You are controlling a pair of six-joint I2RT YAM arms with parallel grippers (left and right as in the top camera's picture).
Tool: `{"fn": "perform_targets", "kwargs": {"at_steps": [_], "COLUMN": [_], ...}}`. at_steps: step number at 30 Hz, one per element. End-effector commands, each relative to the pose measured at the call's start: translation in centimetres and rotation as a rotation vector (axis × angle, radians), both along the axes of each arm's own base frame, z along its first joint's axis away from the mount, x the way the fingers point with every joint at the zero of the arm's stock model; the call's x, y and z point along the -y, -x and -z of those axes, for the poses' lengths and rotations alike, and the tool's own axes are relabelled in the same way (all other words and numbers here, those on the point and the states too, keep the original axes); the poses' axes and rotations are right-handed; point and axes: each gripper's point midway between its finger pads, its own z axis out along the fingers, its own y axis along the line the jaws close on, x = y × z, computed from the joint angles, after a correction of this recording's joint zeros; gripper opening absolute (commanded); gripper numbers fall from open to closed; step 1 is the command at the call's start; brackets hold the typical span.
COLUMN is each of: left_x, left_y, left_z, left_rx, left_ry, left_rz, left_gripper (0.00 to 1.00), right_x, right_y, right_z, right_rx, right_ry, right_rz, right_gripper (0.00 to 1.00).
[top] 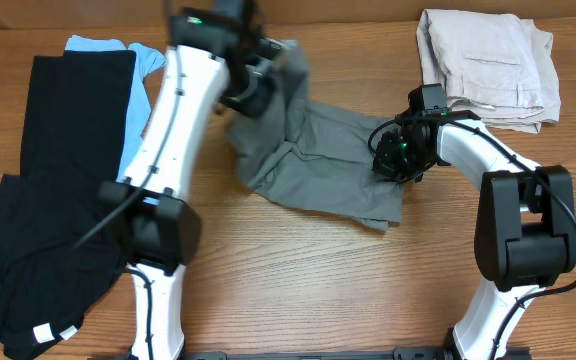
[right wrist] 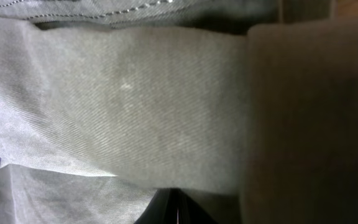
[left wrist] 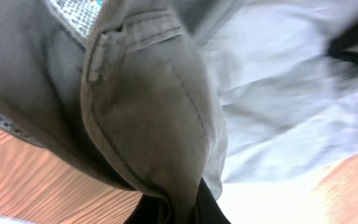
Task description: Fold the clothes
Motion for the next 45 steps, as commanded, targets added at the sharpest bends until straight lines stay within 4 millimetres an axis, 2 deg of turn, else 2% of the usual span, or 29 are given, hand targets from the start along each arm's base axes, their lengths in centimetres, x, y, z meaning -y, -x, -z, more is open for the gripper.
{"fn": "perform_targets", "kwargs": {"at_steps": [1,6,9,12,14,17,20,21,22,23,24,25,26,29,31,32,35,38,40,43,44,45], "left_x": [4.6,9.5,11.4,13.1,13.8,15.2,16.5,17.1,17.4,17.8,17.9,18.1,18.2,18.7,18.1,17.8,15.5,11.2,8.0,2.9,1.5,-0.8], "left_y": [1.4,2.4,3.0,4.0,4.4,5.3,5.9,5.9,6.0,5.9,5.9,5.9,5.9,5.8,5.0,4.7,2.4,-0.4,-2.0,-4.0,-4.4,-5.0], "left_z": [-2.1,-1.6,-0.4,1.5,2.4,3.6,4.1,4.1,4.1,4.0,3.9,3.9,3.9,3.1,1.3,0.4,-4.3,-9.4,-11.7,-13.4,-13.4,-13.3], "left_rx": [0.03,0.032,0.015,-0.031,-0.055,-0.088,-0.103,-0.092,-0.087,-0.078,-0.073,-0.07,-0.067,-0.062,-0.03,-0.017,0.064,0.171,0.229,0.279,0.281,0.277], "left_ry": [0.071,0.111,0.111,0.094,0.09,0.099,0.117,0.124,0.128,0.135,0.139,0.142,0.144,0.174,0.19,0.196,0.243,0.3,0.322,0.326,0.322,0.312], "left_rz": [-0.003,-0.007,0.011,0.022,0.018,0.039,0.059,0.071,0.075,0.082,0.084,0.087,0.089,0.098,0.088,0.08,0.025,-0.069,-0.133,-0.232,-0.26,-0.306], "left_gripper": [0.04,0.04,0.07,0.18,0.17,0.17,0.19,0.27,0.31,0.5,0.78,0.95,1.0,1.0,1.0,1.0,1.0,1.0,1.0,1.0,1.0,1.0], "right_x": [0.1,0.0,-0.1,-0.2,-0.5,-1.3,-0.9,0.1,0.9,2.2,3.2,4.3,5.8,8.5,9.8,9.8,9.3,7.8,6.6,4.2,3.7,3.0], "right_y": [0.6,0.6,0.6,0.5,0.3,-0.7,-2.2,-3.0,-3.3,-3.5,-3.5,-3.4,-3.2,-2.4,-1.4,-1.0,0.1,0.7,1.1,1.5,1.5,1.3], "right_z": [0.6,0.6,0.6,0.5,0.1,-1.9,-5.9,-8.9,-10.6,-12.9,-14.3,-15.8,-17.3,-18.9,-18.8,-18.6,-16.9,-15.0,-13.4,-11.0,-10.3,-8.8], "right_rx": [-0.026,-0.025,-0.026,-0.021,-0.016,0.018,0.096,0.155,0.184,0.221,0.241,0.266,0.293,0.324,0.308,0.298,0.24,0.192,0.159,0.115,0.103,0.076], "right_ry": [-0.002,-0.013,-0.013,-0.023,-0.051,-0.164,-0.25,-0.271,-0.272,-0.268,-0.264,-0.256,-0.238,-0.207,-0.192,-0.187,-0.161,-0.122,-0.09,-0.066,-0.055,-0.003], "right_rz": [0.017,0.016,0.015,0.013,0.013,0.002,0.003,0.014,0.03,0.056,0.076,0.094,0.125,0.175,0.176,0.163,0.11,0.055,0.018,-0.049,-0.063,-0.07], "right_gripper": [0.04,0.04,0.04,0.04,0.04,0.04,0.04,0.04,0.04,0.04,0.04,0.05,0.08,0.19,0.32,0.37,0.61,0.87,1.0,1.0,1.0,1.0]}}
